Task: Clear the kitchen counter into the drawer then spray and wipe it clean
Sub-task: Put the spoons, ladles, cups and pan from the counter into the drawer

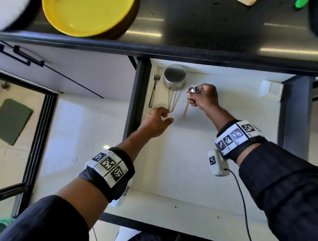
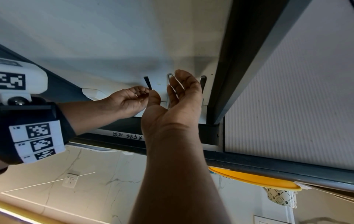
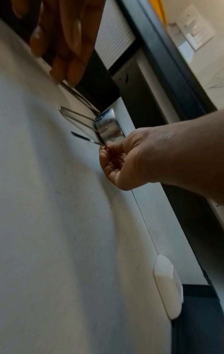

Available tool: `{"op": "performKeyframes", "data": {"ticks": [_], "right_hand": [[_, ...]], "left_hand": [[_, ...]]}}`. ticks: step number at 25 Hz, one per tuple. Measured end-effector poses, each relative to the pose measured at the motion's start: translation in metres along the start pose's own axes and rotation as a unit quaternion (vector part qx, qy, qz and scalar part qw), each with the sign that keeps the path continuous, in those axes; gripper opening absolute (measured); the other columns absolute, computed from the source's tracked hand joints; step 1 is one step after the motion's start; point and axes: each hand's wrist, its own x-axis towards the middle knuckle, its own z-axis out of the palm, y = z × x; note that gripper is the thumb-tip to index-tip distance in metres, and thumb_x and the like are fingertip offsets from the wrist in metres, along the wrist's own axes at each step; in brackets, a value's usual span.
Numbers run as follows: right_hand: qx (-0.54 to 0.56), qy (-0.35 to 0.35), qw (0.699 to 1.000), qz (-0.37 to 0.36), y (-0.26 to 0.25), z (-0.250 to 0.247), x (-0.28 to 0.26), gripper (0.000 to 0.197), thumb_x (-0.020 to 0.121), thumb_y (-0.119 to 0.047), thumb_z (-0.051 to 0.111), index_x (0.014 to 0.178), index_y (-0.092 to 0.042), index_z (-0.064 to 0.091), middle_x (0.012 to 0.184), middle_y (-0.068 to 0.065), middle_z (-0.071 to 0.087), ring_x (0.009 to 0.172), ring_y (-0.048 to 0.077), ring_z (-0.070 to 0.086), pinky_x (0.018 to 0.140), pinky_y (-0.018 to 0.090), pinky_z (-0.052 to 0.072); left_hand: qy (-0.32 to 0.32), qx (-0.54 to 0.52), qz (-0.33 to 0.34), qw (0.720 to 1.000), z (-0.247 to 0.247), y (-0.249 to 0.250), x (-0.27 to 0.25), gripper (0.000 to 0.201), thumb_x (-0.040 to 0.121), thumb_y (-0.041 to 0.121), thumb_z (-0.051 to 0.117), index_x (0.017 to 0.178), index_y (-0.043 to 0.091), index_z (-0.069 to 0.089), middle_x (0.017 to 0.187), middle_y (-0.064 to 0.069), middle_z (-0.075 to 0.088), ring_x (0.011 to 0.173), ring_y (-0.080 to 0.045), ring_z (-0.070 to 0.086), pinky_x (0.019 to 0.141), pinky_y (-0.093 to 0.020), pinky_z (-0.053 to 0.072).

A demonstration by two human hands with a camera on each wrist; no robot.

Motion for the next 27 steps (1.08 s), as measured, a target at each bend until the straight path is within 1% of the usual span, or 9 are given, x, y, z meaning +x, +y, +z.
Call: {"op": "performKeyframes", "data": {"ticks": [3, 7, 9, 11, 13, 15, 21, 24, 27], "right_hand": [[-0.031, 0.009, 0.999, -0.006, -0.001, 0.010, 0.007, 0.021, 0.077, -0.009, 0.083, 0.081, -0.002, 0.063, 0.078, 0.019, 0.073, 0.046, 0.014, 0.063, 0.047, 0.024, 0.055], [-0.057, -0.096, 0.992, -0.050, -0.011, 0.042, -0.021, 0.021, 0.079, -0.013, 0.081, 0.088, -0.003, 0.065, 0.072, 0.009, 0.070, 0.052, 0.014, 0.069, 0.048, 0.022, 0.055], [-0.056, -0.113, 0.990, -0.064, -0.014, 0.064, -0.029, 0.014, 0.083, -0.012, 0.078, 0.089, -0.005, 0.068, 0.073, 0.008, 0.071, 0.055, 0.015, 0.071, 0.048, 0.022, 0.056], [-0.052, -0.084, 0.993, -0.065, -0.013, 0.087, -0.026, 0.008, 0.085, -0.013, 0.075, 0.088, -0.009, 0.069, 0.077, 0.009, 0.071, 0.061, 0.018, 0.072, 0.052, 0.028, 0.059], [-0.093, -0.024, 0.993, -0.075, -0.010, 0.101, -0.021, 0.009, 0.082, -0.021, 0.073, 0.088, -0.015, 0.071, 0.085, 0.009, 0.071, 0.077, 0.026, 0.071, 0.065, 0.040, 0.062], [-0.151, 0.032, 0.983, -0.096, -0.007, 0.108, -0.021, 0.013, 0.081, -0.022, 0.070, 0.093, -0.016, 0.072, 0.094, 0.011, 0.070, 0.091, 0.030, 0.066, 0.076, 0.043, 0.059], [-0.249, 0.104, 0.945, -0.186, -0.005, 0.102, -0.049, 0.016, 0.083, -0.017, 0.065, 0.096, -0.018, 0.073, 0.097, 0.006, 0.075, 0.090, 0.030, 0.069, 0.076, 0.037, 0.057], [-0.369, 0.033, 0.895, -0.250, -0.004, 0.101, -0.071, 0.035, 0.087, -0.016, 0.066, 0.121, -0.017, 0.067, 0.121, 0.006, 0.064, 0.104, 0.029, 0.065, 0.083, 0.037, 0.053], [-0.465, -0.032, 0.854, -0.231, 0.000, 0.104, -0.074, 0.041, 0.089, -0.012, 0.063, 0.129, -0.016, 0.060, 0.122, 0.009, 0.056, 0.102, 0.028, 0.063, 0.080, 0.037, 0.052]], "left_hand": [[-0.009, 0.044, 0.022, 0.999, -0.007, -0.006, 0.001, 0.047, 0.093, 0.033, 0.063, 0.135, 0.016, 0.050, 0.132, -0.003, 0.053, 0.118, -0.019, 0.053, 0.101, -0.033, 0.045], [0.020, 0.147, 0.056, 0.987, -0.017, -0.015, -0.001, 0.050, 0.092, 0.035, 0.063, 0.138, 0.019, 0.049, 0.141, -0.005, 0.048, 0.130, -0.026, 0.043, 0.107, -0.042, 0.040], [0.034, 0.214, 0.070, 0.974, -0.026, -0.021, -0.005, 0.049, 0.092, 0.039, 0.062, 0.138, 0.025, 0.050, 0.143, -0.003, 0.046, 0.134, -0.027, 0.035, 0.110, -0.045, 0.033], [0.048, 0.293, 0.099, 0.950, -0.033, -0.028, -0.012, 0.045, 0.092, 0.041, 0.061, 0.135, 0.031, 0.053, 0.143, 0.001, 0.046, 0.138, -0.024, 0.029, 0.116, -0.048, 0.015], [0.047, 0.361, 0.128, 0.923, -0.036, -0.034, -0.016, 0.045, 0.090, 0.040, 0.062, 0.133, 0.034, 0.054, 0.146, 0.001, 0.042, 0.145, -0.023, 0.018, 0.116, -0.055, -0.008], [0.034, 0.399, 0.138, 0.906, -0.038, -0.041, -0.018, 0.050, 0.088, 0.039, 0.065, 0.136, 0.035, 0.051, 0.155, -0.004, 0.029, 0.150, -0.027, 0.002, 0.113, -0.057, -0.017], [-0.088, 0.507, 0.134, 0.847, -0.049, -0.065, -0.016, 0.070, 0.084, 0.050, 0.063, 0.147, 0.034, 0.037, 0.162, -0.015, -0.014, 0.145, -0.031, -0.026, 0.117, -0.054, -0.010], [-0.115, 0.510, 0.133, 0.842, -0.050, -0.066, -0.015, 0.082, 0.081, 0.059, 0.064, 0.151, 0.035, 0.029, 0.161, -0.014, -0.018, 0.142, -0.034, -0.033, 0.115, -0.055, -0.012], [-0.129, 0.511, 0.134, 0.839, -0.052, -0.064, -0.014, 0.086, 0.080, 0.062, 0.064, 0.152, 0.036, 0.025, 0.161, -0.012, -0.018, 0.140, -0.034, -0.036, 0.114, -0.056, -0.014]]}}
